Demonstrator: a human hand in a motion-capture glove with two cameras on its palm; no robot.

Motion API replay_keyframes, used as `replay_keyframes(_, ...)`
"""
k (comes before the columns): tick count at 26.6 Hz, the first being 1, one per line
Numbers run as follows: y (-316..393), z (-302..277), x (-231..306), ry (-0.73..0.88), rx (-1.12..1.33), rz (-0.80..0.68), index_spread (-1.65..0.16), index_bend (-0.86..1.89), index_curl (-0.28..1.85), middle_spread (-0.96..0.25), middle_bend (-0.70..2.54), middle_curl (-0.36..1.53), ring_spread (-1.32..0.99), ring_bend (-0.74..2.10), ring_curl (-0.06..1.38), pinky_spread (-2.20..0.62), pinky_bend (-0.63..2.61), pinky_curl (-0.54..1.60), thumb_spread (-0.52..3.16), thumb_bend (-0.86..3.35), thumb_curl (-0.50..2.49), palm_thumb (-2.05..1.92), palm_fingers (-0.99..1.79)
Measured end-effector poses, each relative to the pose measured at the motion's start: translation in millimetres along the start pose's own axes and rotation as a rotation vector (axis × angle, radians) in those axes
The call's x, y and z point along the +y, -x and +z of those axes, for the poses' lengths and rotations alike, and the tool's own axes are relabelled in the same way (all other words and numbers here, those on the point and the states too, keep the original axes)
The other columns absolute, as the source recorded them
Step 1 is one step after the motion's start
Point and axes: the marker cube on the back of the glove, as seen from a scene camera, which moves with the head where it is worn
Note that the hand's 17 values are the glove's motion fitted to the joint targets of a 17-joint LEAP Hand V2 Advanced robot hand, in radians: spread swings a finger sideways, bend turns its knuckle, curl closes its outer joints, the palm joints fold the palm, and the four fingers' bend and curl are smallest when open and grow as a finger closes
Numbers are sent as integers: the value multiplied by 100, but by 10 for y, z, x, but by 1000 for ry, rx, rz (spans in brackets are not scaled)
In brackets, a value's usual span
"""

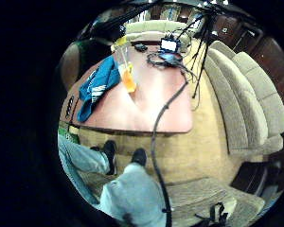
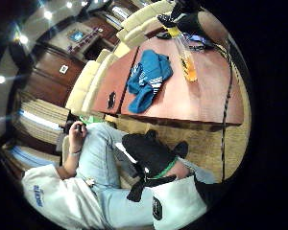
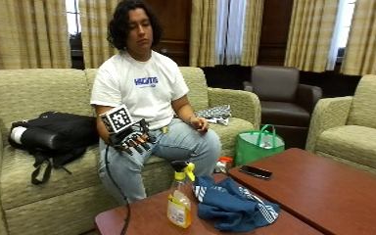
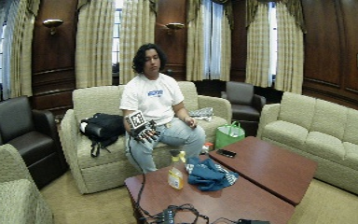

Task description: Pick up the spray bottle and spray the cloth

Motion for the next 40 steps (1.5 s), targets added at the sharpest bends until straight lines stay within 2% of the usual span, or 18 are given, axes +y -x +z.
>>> replay_keyframes(6, -29, 18, -57, -2, 4, 12, -32, 19, 17, -10, 29, 16, -10, 39, 19, 12, 27, 15, 62, 10, 11, 26, 68)
replay_keyframes(15, -130, 163, -168, 29, -57, 41, -39, 15, 22, -12, 27, 22, -14, 41, 25, 14, 25, 21, 86, 9, 18, 37, 68)
replay_keyframes(22, -316, 373, -460, -30, -202, 170, -40, 14, 23, -13, 26, 26, -15, 41, 28, 13, 24, 24, 96, 9, 22, 47, 70)
replay_keyframes(27, -371, 523, -506, 67, -329, 232, -41, 13, 24, -14, 24, 29, -16, 42, 29, 12, 24, 26, 100, 7, 23, 50, 70)
replay_keyframes(40, -605, 924, -841, 122, -510, 356, -41, 10, 22, -15, 24, 33, -18, 44, 32, 9, 26, 30, 103, 1, 27, 57, 68)
